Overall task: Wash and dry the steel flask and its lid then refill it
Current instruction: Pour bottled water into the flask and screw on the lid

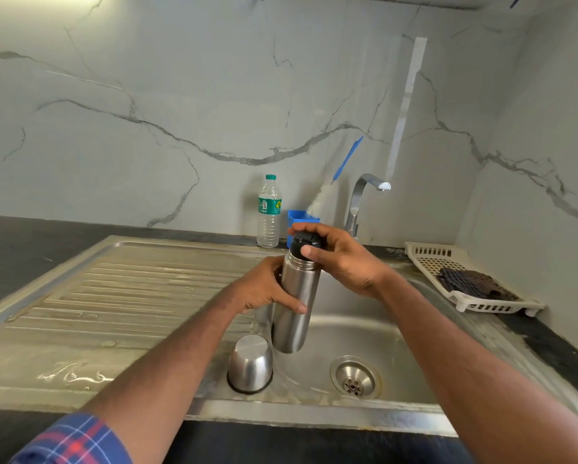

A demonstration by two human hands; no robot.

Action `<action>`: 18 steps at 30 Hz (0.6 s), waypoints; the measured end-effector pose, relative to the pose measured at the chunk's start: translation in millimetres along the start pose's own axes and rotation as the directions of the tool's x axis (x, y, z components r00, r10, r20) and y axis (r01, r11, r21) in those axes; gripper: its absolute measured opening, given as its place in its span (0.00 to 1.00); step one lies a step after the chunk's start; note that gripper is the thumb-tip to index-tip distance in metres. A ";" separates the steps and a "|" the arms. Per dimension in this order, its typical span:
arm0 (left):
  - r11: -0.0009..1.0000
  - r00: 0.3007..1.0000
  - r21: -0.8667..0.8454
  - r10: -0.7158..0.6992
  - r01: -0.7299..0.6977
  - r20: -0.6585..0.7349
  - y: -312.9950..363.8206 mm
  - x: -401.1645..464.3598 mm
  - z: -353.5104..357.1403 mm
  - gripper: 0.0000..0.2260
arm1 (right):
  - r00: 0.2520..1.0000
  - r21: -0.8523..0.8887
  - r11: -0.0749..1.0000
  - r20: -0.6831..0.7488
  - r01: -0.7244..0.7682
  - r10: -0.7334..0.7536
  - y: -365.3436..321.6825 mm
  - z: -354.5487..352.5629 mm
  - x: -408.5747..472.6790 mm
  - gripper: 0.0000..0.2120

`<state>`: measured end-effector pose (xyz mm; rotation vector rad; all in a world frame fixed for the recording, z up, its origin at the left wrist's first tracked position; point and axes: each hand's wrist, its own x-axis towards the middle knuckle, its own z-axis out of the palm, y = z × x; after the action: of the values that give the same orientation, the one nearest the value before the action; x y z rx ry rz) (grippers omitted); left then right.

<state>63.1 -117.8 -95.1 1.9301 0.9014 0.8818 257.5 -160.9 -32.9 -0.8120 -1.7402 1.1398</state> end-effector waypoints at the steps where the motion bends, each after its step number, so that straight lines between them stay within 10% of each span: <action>1: 1.000 1.000 0.004 0.002 -0.002 0.003 -0.2 0.3 1.5 0.33 | 1.000 -0.035 0.999 -0.015 0.000 -0.001 0.7 -1.1 -0.5 0.23; 10: 0.997 0.991 -0.065 0.037 -0.046 -0.130 0.6 12.0 14.7 0.32 | 0.804 -0.430 0.903 -0.542 -0.017 -0.244 19.0 33.4 2.1 0.23; 18: 1.000 0.997 0.009 0.007 -0.006 -0.071 -0.9 -0.1 9.9 0.34 | 0.879 -0.306 0.950 -0.469 -0.065 -0.091 21.1 23.2 -34.5 0.35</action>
<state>71.0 -121.2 -100.2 1.9209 0.9425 0.9570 251.3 -191.1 -67.9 -1.1629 -1.5107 0.5797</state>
